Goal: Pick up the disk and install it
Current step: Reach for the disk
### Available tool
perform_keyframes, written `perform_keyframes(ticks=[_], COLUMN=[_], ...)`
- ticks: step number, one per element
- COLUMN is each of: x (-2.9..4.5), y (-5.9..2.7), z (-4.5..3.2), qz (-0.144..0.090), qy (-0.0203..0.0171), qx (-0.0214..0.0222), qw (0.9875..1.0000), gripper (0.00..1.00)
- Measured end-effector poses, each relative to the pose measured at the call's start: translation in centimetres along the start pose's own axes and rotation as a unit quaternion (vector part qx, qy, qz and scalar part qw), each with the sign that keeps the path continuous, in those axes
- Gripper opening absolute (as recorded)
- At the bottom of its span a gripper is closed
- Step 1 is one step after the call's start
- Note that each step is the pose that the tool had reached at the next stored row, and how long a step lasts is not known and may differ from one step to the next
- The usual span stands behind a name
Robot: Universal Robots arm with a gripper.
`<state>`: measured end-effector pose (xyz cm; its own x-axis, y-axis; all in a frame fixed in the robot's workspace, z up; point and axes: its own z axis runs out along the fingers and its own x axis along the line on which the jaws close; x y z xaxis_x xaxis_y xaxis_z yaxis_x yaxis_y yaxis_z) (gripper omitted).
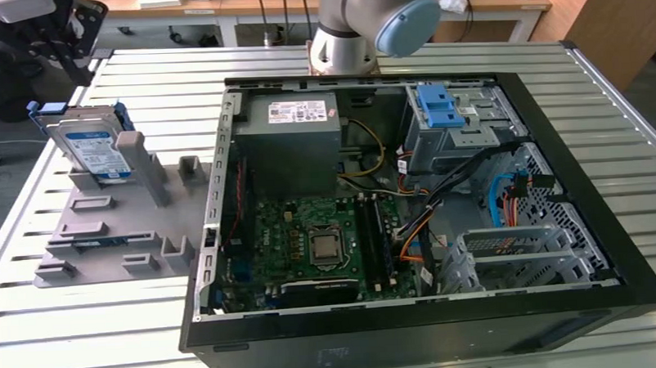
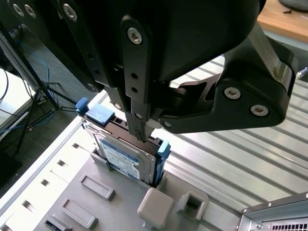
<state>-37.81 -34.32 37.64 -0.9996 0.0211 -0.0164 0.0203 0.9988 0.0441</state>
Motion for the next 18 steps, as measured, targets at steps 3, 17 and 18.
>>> perform_keyframes(ticks=[3, 17, 18], x=[0.34, 1.90, 2.01], y=[0.05, 0.24, 0.25], z=[0.02, 0.12, 0.14], qz=[0.000, 0.000, 0.000], qy=[0.0000, 0.0002, 0.0001], qx=[0.0000, 0.0000, 0.0000], qw=[1.0000, 1.0000, 1.0000], gripper=[0.11, 0.11, 0.11])
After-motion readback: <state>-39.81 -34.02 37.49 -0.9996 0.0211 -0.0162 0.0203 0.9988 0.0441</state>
